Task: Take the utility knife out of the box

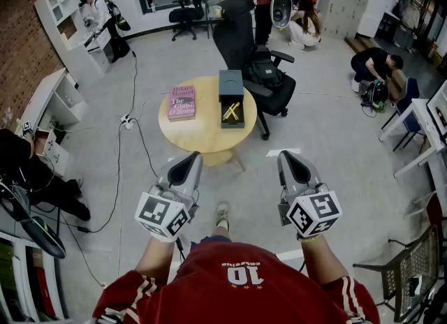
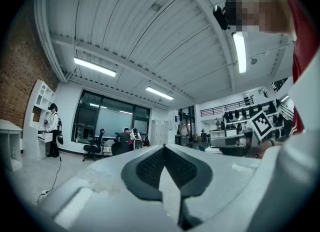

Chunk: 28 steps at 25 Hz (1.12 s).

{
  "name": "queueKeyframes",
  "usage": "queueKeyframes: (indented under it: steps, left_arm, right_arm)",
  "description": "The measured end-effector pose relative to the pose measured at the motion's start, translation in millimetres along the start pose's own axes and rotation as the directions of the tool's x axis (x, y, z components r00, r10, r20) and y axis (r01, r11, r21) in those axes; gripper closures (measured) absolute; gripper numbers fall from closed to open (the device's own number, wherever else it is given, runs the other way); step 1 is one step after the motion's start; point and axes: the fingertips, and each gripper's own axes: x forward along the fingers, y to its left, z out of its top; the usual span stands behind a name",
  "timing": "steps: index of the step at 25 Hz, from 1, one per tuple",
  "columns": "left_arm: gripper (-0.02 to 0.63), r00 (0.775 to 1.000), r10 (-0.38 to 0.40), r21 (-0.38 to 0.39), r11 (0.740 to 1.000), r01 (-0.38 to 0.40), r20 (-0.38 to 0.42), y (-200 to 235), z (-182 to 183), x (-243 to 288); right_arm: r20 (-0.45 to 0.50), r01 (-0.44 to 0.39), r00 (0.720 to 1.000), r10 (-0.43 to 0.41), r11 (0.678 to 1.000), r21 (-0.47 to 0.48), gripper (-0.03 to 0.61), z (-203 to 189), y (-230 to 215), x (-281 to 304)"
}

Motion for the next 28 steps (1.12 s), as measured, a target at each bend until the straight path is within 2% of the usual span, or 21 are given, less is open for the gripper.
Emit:
queueKeyframes:
  steps: [28]
  left_arm:
    - [0.611,1.0,-0.002,-0.002,1.0,0.002,-0.01,-2,-2,12]
  right_arm:
    - [0.001,-0.003,1.0,0.003,1.0,0.008,0.578,2,-10,3]
